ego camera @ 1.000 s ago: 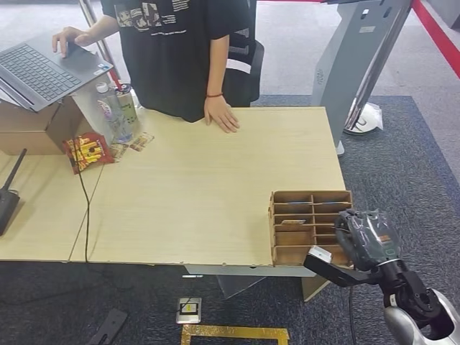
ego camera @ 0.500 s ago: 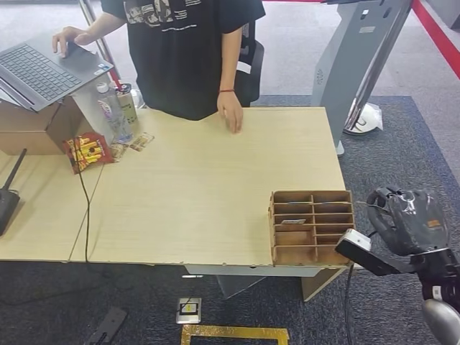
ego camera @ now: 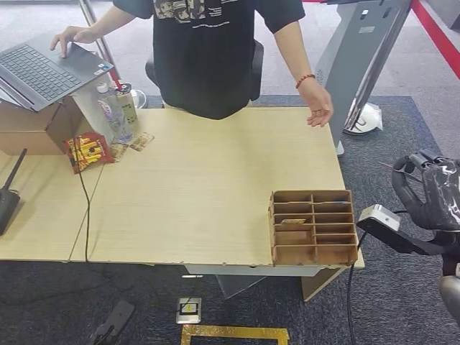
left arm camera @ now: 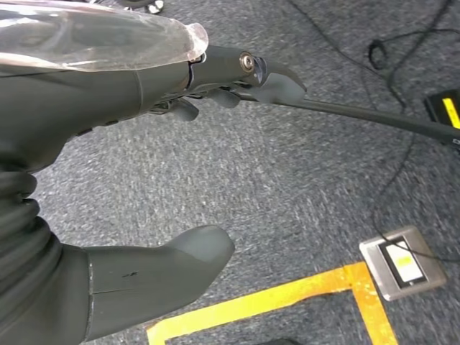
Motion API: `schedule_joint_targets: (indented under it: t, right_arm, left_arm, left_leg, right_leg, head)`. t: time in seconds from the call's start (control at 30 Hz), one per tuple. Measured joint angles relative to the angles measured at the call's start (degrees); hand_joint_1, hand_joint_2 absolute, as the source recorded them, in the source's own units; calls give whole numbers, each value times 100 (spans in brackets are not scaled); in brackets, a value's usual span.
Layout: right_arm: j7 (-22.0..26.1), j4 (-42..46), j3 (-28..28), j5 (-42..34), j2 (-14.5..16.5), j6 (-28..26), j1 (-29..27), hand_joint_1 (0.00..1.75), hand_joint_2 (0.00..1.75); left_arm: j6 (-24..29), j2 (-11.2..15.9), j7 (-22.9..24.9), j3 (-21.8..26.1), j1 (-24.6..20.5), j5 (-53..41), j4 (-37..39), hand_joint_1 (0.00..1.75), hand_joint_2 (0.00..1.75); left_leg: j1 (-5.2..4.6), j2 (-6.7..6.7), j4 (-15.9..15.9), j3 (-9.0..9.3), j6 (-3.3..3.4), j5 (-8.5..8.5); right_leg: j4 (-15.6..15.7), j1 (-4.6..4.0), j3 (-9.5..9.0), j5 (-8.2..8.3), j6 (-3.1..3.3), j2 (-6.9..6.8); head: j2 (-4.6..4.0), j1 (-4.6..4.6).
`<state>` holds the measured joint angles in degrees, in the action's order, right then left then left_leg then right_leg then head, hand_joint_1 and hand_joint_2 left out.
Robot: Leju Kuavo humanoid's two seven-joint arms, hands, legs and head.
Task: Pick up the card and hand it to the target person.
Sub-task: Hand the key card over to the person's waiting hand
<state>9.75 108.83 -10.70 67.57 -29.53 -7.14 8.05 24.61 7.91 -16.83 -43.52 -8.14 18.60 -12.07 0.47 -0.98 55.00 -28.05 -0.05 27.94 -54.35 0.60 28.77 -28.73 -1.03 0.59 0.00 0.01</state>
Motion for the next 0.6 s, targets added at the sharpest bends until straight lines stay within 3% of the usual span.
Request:
schedule_joint_targets:
  t: [0.27,0.6]
  right_arm:
    - [70,-379,-260,55,298,-257,603,175,175]
    - [132,-1863,-926,136,1173,-717,1754,175,175]
  left_arm:
    - [-94,-5,67,-105,-108,-127,0,0,175]
    - [-151,-72,120,-160,-129,-169,-2,0,175]
  left_leg:
    - [0,0,-1,-4,0,0]
    - [1,-15,-1,-8,2,-9]
  right_leg:
    - [-3,0,1,0,0,1]
    - [-9,-1,0,0,1,-8]
  head:
    - [-1,0]
    - [-1,-1]
